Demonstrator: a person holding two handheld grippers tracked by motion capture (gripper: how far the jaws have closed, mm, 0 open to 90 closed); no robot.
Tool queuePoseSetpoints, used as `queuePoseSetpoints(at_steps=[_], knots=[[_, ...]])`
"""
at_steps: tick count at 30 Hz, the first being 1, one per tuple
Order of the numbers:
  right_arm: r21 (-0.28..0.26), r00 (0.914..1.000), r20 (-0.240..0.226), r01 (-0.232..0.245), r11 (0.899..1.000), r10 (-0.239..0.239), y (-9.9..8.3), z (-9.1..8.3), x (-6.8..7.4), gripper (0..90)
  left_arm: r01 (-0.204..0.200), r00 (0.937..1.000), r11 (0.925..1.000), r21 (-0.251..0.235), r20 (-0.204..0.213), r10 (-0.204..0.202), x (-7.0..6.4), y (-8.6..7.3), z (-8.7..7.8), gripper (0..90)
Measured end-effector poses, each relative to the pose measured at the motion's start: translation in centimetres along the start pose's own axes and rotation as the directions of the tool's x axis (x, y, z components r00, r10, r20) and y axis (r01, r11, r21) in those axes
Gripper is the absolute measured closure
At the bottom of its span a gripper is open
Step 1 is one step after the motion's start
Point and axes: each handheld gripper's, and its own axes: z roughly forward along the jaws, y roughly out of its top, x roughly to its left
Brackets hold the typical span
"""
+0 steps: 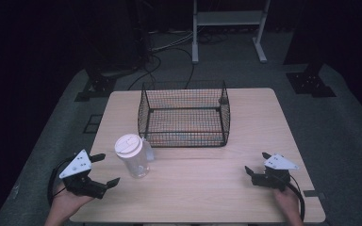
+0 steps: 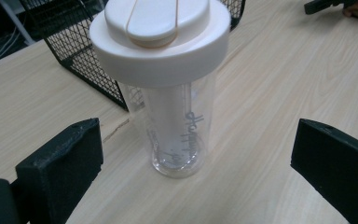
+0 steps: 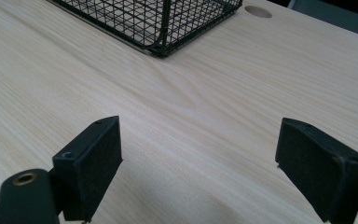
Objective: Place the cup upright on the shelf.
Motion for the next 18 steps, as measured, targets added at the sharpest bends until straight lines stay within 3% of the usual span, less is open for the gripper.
queuePoseSetpoints(at_steps=[13, 18], knots=[[0.003, 1.0, -0.001, 0.0, 1.0, 0.0, 0.0, 0.1, 0.0, 13.5, -0.004, 0.9989, 0.9997, 0.023, 0.046, 0.003, 1.2, 1.6, 2.7, 1.3], [0.003, 1.0, -0.001, 0.005, 1.0, -0.005, 0.0, 0.1, 0.0, 13.5, 0.003, 0.9992, 0.9997, 0.026, 0.04, -0.004, 1.3, 2.0, 3.3, 0.0]])
